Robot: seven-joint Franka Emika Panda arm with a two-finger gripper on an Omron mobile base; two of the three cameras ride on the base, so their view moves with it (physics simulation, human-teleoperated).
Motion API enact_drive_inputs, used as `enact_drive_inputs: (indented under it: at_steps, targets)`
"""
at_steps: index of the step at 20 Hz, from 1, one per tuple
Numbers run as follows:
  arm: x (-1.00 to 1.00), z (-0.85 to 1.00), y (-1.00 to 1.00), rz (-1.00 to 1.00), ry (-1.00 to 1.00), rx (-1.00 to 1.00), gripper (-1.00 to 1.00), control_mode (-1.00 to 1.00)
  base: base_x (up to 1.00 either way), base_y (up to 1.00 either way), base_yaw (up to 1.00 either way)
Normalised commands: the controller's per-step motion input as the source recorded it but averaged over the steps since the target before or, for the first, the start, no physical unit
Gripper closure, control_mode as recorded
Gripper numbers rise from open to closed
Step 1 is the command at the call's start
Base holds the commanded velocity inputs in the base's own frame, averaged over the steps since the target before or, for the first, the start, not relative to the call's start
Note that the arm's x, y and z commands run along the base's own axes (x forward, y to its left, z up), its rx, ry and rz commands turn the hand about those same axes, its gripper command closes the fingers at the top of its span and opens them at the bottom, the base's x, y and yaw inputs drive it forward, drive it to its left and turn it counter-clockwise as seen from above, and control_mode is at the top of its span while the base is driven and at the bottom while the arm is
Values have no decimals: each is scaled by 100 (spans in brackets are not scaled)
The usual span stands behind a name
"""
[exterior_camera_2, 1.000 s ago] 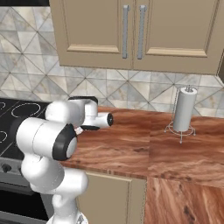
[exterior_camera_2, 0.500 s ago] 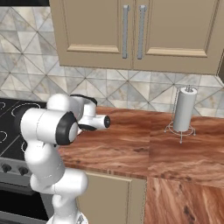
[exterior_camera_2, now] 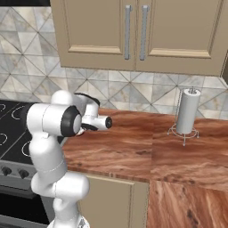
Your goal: Four empty soda cans are scattered around the kitchen. Gather all the cans and cluster them next to the stove for recycling.
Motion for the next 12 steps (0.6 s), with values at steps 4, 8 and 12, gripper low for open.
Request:
enact_drive_inputs:
  at_steps: [4,8,12]
  targets:
    - [25,-25,0,-2,0,0,100,-100,0,0,0]
    - [18,-17,0,-2,0,0,100,-100,0,0,0]
    - [3,-7,0,0,-2,0,100,-100,0,0,0]
